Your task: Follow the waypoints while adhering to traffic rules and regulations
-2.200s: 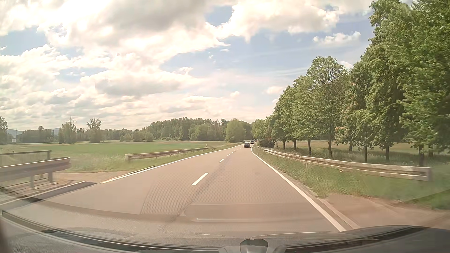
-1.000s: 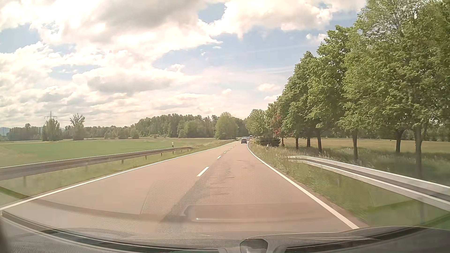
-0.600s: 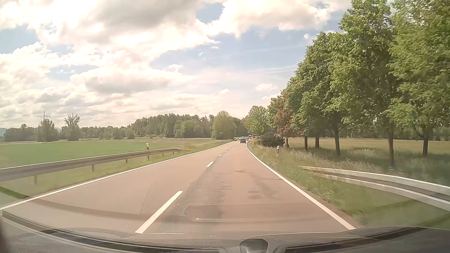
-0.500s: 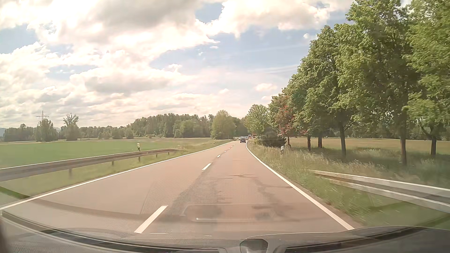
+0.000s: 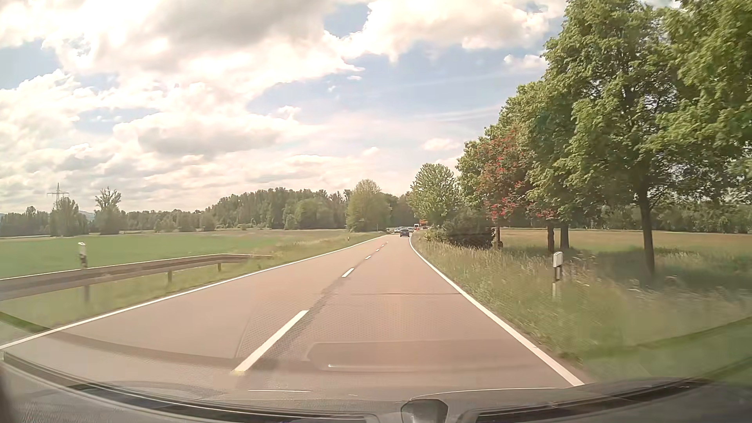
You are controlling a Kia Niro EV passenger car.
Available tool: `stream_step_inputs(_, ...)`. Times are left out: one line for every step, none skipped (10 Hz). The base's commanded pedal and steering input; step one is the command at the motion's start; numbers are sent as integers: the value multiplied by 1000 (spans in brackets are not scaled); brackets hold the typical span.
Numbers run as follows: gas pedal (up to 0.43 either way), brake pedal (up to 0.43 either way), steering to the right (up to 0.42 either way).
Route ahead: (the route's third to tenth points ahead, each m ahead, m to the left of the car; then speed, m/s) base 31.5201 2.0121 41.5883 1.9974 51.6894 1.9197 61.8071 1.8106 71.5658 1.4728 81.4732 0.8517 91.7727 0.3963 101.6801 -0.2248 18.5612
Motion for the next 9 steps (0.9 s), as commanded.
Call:
stream_step_inputs(67, 0, 3)
stream_step_inputs(67, 0, 3)
stream_step_inputs(67, 0, 3)
stream_step_inputs(67, 0, 3)
stream_step_inputs(67, 0, 3)
stream_step_inputs(67, 0, 3)
stream_step_inputs(67, 0, 3)
stream_step_inputs(67, 0, 3)
stream_step_inputs(67, 0, 3)
